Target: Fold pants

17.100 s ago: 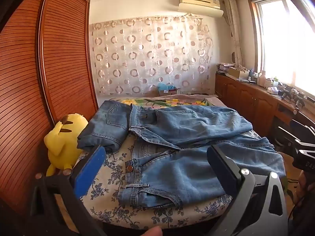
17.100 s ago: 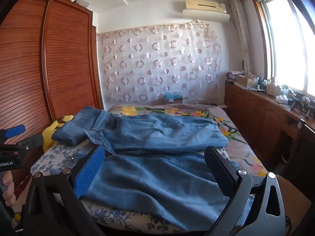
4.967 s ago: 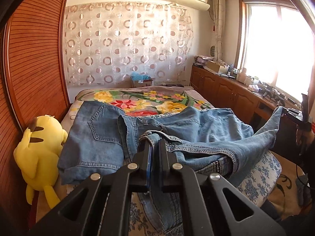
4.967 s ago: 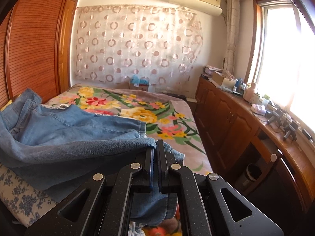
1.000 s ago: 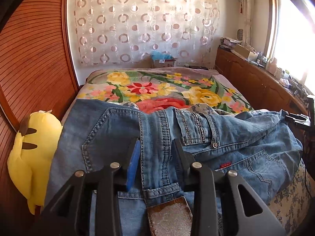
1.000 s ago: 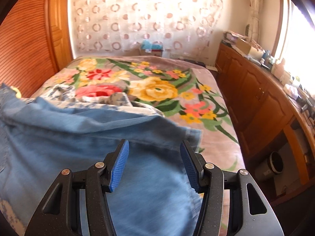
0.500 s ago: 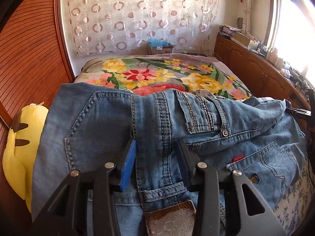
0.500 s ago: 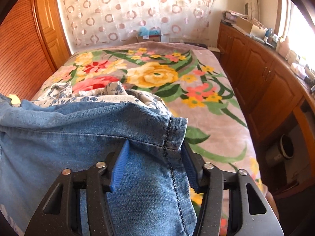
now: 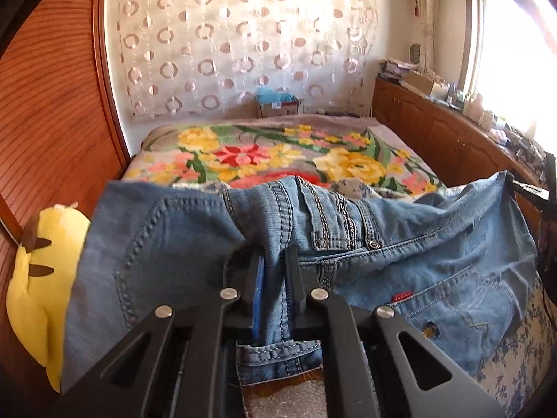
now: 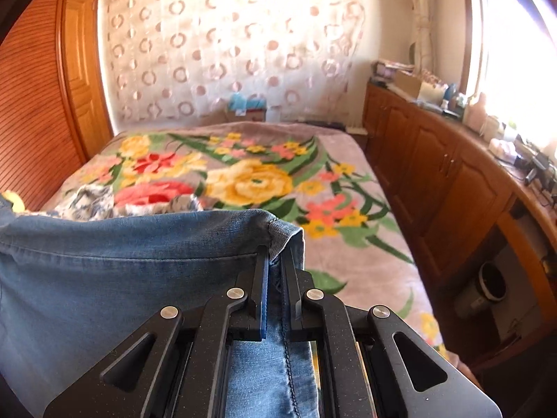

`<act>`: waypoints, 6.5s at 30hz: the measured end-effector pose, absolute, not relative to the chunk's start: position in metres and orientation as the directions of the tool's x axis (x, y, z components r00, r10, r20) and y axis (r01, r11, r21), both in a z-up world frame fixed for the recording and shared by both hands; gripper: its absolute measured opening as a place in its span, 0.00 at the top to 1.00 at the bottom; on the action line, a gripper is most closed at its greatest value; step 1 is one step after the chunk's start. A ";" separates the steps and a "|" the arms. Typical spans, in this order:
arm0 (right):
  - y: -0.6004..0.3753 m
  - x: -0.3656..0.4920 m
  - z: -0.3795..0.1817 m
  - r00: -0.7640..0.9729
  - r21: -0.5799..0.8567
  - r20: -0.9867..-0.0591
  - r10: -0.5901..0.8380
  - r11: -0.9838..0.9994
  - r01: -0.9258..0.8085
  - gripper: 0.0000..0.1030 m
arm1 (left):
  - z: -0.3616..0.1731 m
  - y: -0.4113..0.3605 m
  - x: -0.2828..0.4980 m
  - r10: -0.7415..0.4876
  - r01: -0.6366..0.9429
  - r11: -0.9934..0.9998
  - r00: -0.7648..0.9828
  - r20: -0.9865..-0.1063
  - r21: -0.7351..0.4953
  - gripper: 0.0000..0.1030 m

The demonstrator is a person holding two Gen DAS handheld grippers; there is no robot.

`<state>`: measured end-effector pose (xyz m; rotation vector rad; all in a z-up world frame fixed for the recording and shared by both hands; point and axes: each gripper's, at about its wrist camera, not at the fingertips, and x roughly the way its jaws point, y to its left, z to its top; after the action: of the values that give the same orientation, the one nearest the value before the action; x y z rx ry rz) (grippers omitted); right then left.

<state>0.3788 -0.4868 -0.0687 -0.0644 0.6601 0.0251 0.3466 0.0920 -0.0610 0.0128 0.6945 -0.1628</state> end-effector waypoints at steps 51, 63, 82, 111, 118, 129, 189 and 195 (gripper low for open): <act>-0.371 0.218 -0.096 0.665 0.001 -0.705 0.247 0.938 -0.348 0.43 | -0.096 0.074 0.230 -0.155 0.205 0.979 0.705 -0.692 -0.010 0.35; -0.311 0.208 -0.112 0.629 -0.075 -0.726 0.279 0.877 -0.475 0.35 | -0.115 0.091 0.208 -0.151 0.192 0.981 0.677 -0.721 -0.026 0.35; -0.290 0.213 -0.130 0.637 -0.184 -0.747 0.191 0.861 -0.474 0.34 | -0.113 0.088 0.214 -0.162 0.209 0.978 0.706 -0.689 -0.016 0.72; -0.262 0.215 -0.133 0.612 -0.186 -0.760 0.219 0.829 -0.527 0.36 | -0.091 0.070 0.200 -0.128 0.204 0.978 0.745 -0.655 0.040 0.78; -0.263 0.227 -0.133 0.610 -0.180 -0.762 0.215 0.835 -0.519 0.85 | -0.094 0.073 0.204 -0.141 0.202 0.979 0.746 -0.651 0.019 0.78; -0.271 0.208 -0.105 0.662 -0.167 -0.708 0.246 0.852 -0.496 0.98 | -0.071 0.071 0.186 -0.163 0.202 0.979 0.794 -0.585 0.001 0.86; -0.450 0.087 -0.079 0.776 -0.026 -0.622 0.105 0.988 -0.154 0.61 | -0.048 0.074 0.068 -0.222 0.233 0.971 0.804 -0.552 -0.051 0.36; -0.479 0.110 -0.103 0.748 -0.031 -0.660 0.060 0.994 -0.106 0.61 | -0.061 0.057 0.086 -0.244 0.254 0.965 0.781 -0.576 -0.064 0.36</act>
<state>0.1098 -0.4789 -0.1035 -0.0675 0.7195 0.0905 0.0858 0.0569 -0.0611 0.0179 0.6193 -0.2690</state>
